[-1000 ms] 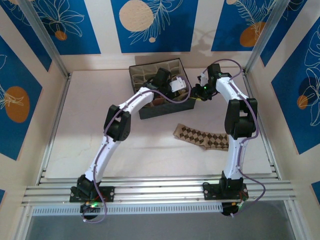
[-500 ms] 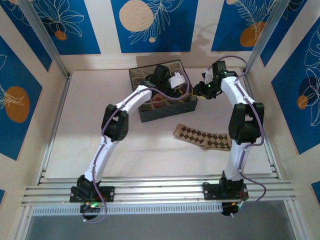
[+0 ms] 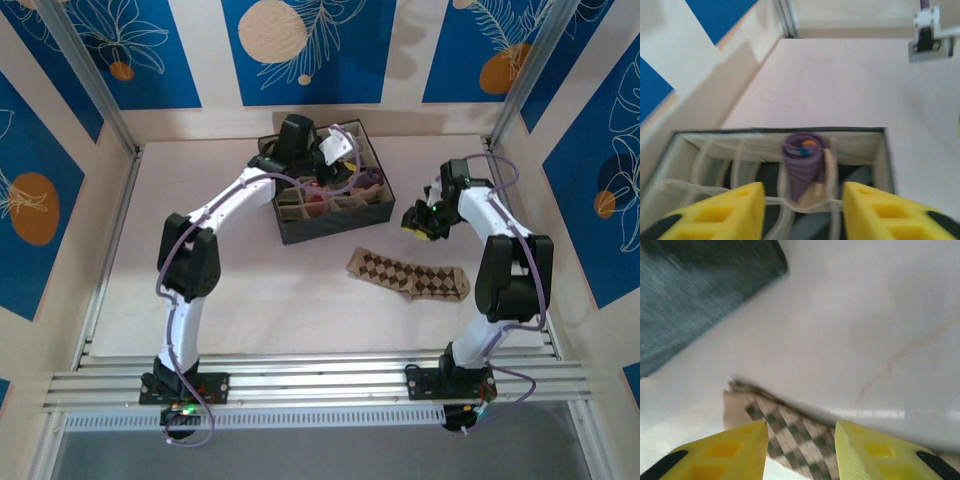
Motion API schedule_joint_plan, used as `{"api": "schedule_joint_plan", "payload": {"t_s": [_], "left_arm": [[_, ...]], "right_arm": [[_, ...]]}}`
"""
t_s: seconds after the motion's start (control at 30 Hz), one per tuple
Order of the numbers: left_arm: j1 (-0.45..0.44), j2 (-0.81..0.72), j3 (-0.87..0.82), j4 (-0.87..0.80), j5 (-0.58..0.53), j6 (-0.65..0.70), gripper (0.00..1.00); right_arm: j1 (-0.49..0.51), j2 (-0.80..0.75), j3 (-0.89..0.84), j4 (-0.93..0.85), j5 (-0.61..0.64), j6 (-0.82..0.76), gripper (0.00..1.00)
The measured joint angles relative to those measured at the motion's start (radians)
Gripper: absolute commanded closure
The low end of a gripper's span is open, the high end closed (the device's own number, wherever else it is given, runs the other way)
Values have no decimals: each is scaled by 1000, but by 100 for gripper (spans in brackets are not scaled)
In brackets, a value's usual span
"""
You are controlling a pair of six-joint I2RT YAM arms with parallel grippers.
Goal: Roll the socks
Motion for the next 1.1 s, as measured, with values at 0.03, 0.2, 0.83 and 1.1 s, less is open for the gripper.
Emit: {"api": "schedule_joint_plan", "payload": {"t_s": [0.03,0.2,0.83,1.1], "left_arm": [[0,-19,-35,-2,18,-16,73],[-20,-72,-202,-38,49,-70,78],[-297,61,-351,-21,-108,-127,94],[-298,-8,-574,169,-235,-297,93]], "right_arm": [[-8,-23,-38,8,0,15,62],[-43,-90,-164,31,8,78,62],[-105,-178,-332,102,50,196,63],[-18,-26,-285,90,68,185,65]]}}
